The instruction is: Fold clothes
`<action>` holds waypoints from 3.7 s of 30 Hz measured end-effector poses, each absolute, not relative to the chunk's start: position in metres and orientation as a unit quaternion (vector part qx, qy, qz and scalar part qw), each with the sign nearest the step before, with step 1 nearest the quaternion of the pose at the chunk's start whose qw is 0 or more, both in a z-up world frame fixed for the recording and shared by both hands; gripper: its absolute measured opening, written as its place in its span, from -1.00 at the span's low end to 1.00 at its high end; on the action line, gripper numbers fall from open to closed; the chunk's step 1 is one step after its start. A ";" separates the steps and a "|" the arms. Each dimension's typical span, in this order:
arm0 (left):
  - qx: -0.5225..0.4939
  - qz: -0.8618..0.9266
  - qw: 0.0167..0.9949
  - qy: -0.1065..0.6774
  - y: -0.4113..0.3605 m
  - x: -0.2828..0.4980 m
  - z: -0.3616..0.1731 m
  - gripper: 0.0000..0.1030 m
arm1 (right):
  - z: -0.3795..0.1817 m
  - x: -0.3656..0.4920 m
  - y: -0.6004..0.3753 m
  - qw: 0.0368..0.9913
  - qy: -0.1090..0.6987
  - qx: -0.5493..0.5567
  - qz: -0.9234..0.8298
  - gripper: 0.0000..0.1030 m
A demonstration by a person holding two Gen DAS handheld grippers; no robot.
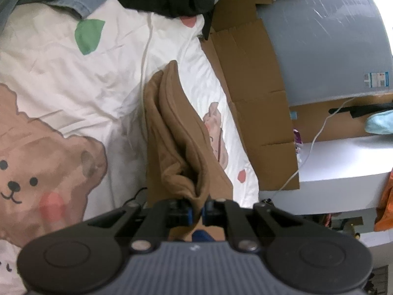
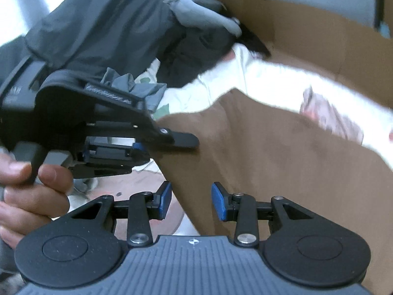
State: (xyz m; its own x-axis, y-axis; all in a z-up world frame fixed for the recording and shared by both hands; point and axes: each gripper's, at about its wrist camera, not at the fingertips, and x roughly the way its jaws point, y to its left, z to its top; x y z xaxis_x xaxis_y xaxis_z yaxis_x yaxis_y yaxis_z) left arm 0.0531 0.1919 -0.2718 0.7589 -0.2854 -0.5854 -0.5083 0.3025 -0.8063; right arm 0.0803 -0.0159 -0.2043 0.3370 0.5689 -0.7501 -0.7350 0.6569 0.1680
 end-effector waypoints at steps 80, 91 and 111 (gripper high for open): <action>-0.446 0.059 0.766 0.459 0.263 0.246 -0.342 -0.77 | -0.201 0.128 -0.032 0.812 0.416 -0.019 0.408 -0.91; -0.410 -0.004 0.800 0.438 0.207 0.275 -0.282 -0.78 | -0.182 0.125 -0.075 0.818 0.422 0.020 0.390 -0.91; -0.380 -0.076 0.805 0.450 0.057 0.321 -0.252 -0.78 | -0.180 0.116 -0.213 0.840 0.426 0.097 0.320 -0.91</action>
State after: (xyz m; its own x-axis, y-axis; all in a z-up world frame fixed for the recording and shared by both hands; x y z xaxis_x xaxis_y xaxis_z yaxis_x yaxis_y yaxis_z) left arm 0.3206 0.0574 -0.2524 0.5842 -0.4643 -0.6656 -0.2187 0.6998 -0.6801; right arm 0.1159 -0.2130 -0.1803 0.4312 0.6213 -0.6542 -0.4551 0.7759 0.4369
